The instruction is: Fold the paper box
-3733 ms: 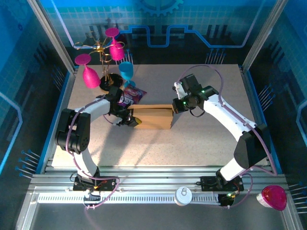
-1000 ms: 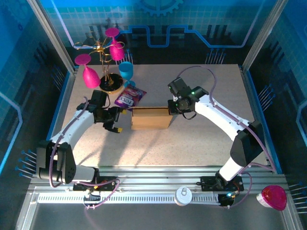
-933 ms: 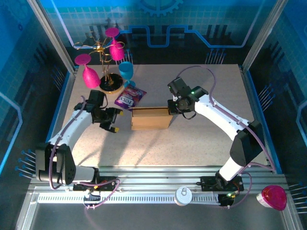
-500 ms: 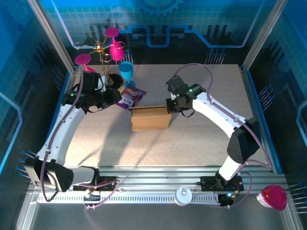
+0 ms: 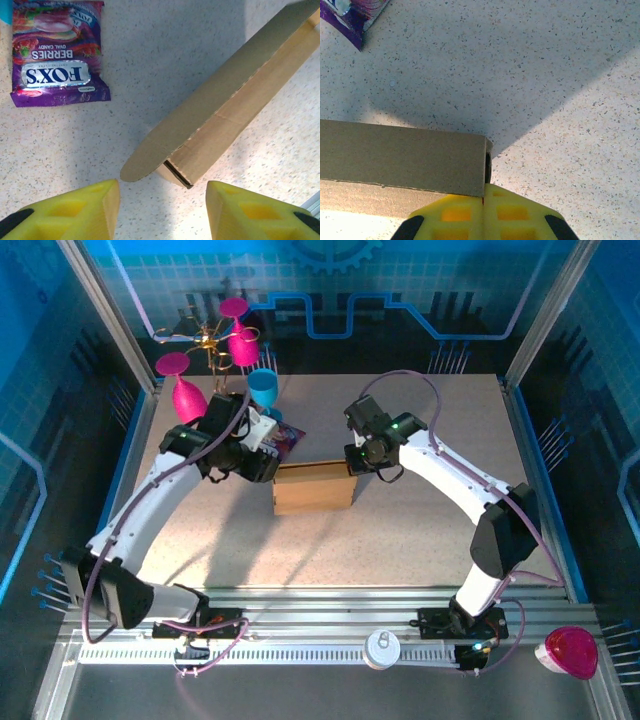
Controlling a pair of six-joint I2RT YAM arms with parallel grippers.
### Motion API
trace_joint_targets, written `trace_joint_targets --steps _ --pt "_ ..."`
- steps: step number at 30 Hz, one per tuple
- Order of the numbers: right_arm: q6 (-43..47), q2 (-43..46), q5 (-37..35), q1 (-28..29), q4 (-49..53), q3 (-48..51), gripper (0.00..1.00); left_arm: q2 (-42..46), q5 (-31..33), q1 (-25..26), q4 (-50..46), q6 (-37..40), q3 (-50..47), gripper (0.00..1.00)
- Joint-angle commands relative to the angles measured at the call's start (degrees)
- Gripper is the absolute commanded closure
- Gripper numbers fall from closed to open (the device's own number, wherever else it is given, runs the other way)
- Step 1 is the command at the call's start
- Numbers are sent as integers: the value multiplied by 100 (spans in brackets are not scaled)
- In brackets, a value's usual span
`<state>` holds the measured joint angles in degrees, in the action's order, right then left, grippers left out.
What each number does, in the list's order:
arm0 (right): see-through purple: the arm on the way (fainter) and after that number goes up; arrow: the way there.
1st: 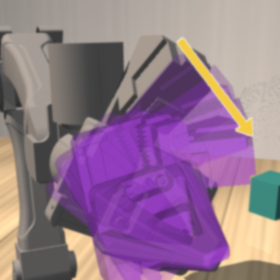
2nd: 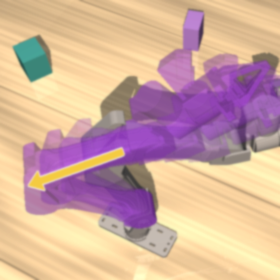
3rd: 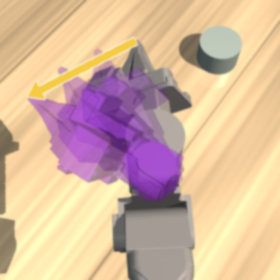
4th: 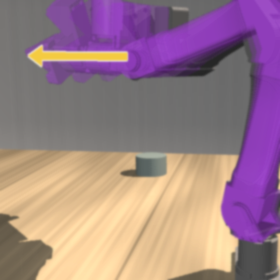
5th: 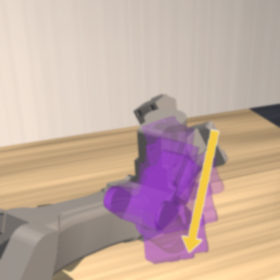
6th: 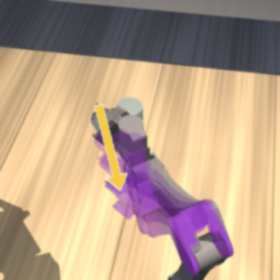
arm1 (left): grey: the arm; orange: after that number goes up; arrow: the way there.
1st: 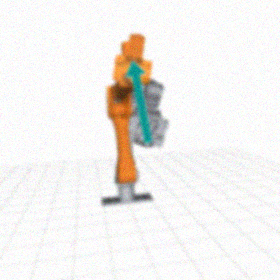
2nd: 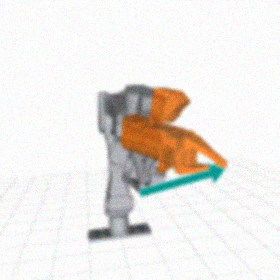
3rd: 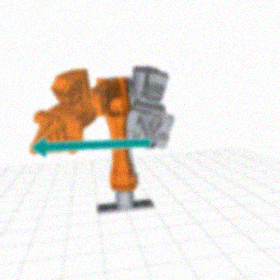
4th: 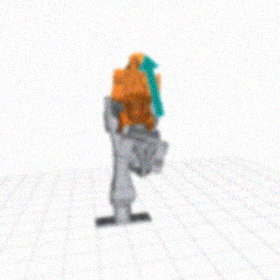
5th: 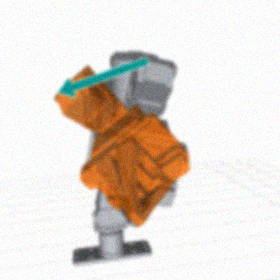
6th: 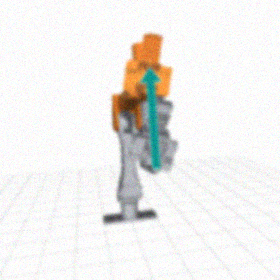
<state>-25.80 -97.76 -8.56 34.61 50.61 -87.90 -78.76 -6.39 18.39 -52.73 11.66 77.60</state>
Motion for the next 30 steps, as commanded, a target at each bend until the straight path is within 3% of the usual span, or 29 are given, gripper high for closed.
trace_joint_targets --steps 1,8,12,18,24,30 --pt "74 -160 60 63 309 -150 100 -95 168 24 -203 508 -72 51" --pt "93 -179 104 45 327 -169 100 -334 284 24 -145 562 -118 53" --pt "84 -199 108 37 336 -180 100 -457 224 15 -96 506 -53 64" --pt "78 -181 115 33 320 -162 100 -559 175 15 -10 427 -24 70" --pt "75 -196 117 20 323 -166 100 -622 67 15 10 209 122 88" --pt "62 -209 110 28 327 -175 100 -739 -143 11 -135 -211 326 89"
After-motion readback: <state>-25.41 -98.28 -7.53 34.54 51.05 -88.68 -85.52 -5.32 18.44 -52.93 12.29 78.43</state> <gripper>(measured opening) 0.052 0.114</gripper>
